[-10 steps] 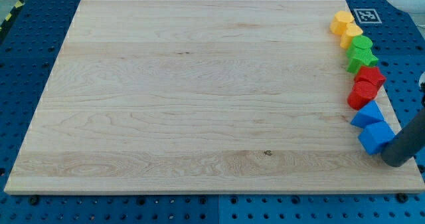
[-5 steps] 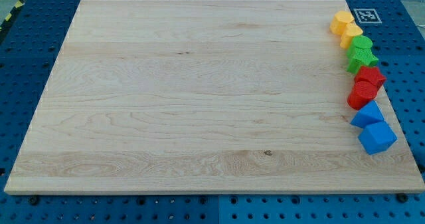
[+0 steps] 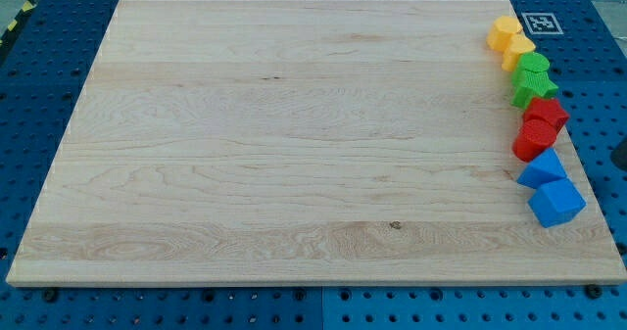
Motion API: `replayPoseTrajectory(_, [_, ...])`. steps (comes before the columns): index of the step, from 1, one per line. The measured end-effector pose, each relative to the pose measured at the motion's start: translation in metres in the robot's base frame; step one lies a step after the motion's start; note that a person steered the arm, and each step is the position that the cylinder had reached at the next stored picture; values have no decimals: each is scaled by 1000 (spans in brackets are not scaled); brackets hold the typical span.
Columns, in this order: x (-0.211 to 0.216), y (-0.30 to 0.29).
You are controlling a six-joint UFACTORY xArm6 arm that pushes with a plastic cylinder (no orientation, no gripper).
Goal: Push the red circle along with the blue triangle left a bit
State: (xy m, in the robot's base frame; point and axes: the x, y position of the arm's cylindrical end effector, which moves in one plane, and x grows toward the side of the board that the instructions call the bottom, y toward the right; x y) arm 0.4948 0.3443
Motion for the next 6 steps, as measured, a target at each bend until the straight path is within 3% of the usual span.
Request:
replayPoseTrajectory(3, [-11, -6])
replayPoseTrajectory(6, [-11, -86])
